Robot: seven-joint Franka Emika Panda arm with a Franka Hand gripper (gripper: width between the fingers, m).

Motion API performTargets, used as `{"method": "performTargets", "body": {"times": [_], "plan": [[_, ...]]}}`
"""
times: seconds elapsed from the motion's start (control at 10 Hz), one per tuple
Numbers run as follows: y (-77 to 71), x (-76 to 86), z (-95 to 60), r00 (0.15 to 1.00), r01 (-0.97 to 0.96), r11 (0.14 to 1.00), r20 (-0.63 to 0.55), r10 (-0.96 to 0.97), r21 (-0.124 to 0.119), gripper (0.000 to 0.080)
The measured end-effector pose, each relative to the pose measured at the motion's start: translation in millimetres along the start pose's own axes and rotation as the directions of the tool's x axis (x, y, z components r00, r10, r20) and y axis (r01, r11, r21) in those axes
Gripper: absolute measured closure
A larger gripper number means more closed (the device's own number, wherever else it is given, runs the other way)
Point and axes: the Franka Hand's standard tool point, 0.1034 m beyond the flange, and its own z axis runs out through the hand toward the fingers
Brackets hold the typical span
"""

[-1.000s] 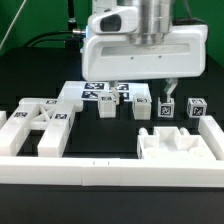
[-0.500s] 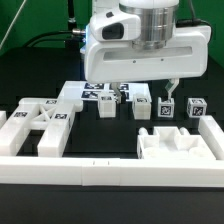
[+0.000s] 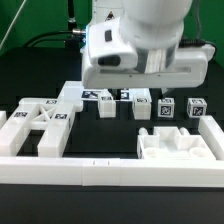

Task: Assemble chair

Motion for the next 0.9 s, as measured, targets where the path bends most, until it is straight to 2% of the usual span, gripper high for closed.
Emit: {"method": "performTargets", "body": {"times": [0.1,0.2,0.4,0.6,0.9], "plan": [[-0.4,1.0,1.8,0.999,0.001,1.0,0.05,-0.001,0.001,0.0151],[-0.9,-4.7,5.7,0.99,0.001,1.0,0.14,-0.001,0.003,0.0151],[-5.3,-8.4,18.6,0.946,-0.009,1.0,0.324,0.002,0.02,0.0151],[-10.3,-3.0,27.6,0.898,-0.006,1.0,0.441,-0.003,0.018,0.0151],[-9.0,4.1,36.7,0.897,-0.004,1.0,0.443,-0.004,0.016,0.0151]]}}
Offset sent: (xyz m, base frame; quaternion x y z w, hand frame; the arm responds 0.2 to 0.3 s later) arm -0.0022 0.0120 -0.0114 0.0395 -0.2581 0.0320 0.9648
